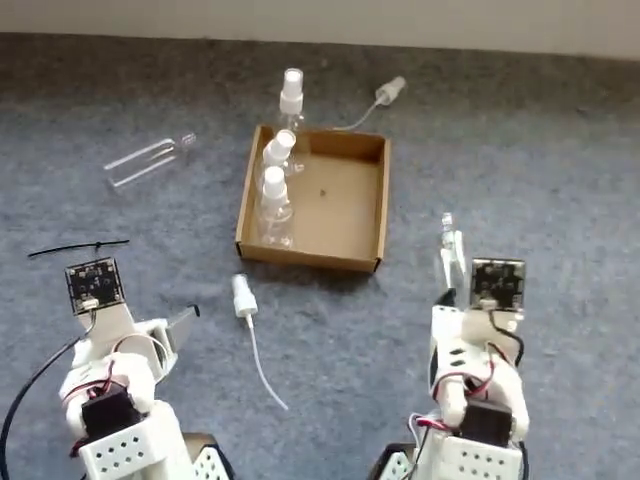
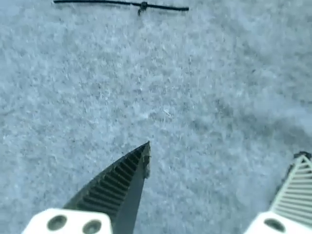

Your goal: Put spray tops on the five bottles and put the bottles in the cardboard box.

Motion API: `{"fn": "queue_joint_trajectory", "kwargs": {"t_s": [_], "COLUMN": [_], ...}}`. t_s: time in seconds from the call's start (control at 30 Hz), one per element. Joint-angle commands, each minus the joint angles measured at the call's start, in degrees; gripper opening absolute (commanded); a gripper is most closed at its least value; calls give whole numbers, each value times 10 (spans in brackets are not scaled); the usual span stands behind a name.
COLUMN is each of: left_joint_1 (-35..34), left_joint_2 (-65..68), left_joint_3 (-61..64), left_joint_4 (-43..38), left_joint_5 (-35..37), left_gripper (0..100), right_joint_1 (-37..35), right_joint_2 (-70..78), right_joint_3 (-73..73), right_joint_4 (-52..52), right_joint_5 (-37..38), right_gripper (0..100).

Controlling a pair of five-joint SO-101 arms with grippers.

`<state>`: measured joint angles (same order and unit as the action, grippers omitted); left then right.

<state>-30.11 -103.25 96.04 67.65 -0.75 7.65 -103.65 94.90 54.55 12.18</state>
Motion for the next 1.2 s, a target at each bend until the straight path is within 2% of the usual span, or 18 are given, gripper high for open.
{"fn": "queue_joint_trajectory", "kwargs": {"t_s": [0.0,0.17,0.33,0.4,0.5,0.57,0.67,1.17], "left_joint_1": [10,7,7,10,8,7,7,7], "left_joint_2": [-6,-6,-6,-6,-6,-6,-6,-6], "left_joint_3": [12,12,12,12,12,12,12,12], "left_joint_4": [42,80,80,80,80,80,80,80], "left_joint_5": [0,3,3,3,0,0,2,3], "left_gripper": [389,389,358,253,0,69,139,143], "right_joint_1": [7,58,84,83,87,87,87,86], "right_joint_2": [-7,-7,-6,-7,-7,-7,-5,-6], "right_joint_3": [54,82,81,81,81,81,84,84], "right_joint_4": [-53,-73,-19,35,119,176,172,172], "right_joint_5": [46,109,130,132,132,132,130,130], "right_gripper": [156,156,156,156,156,156,156,156]}}
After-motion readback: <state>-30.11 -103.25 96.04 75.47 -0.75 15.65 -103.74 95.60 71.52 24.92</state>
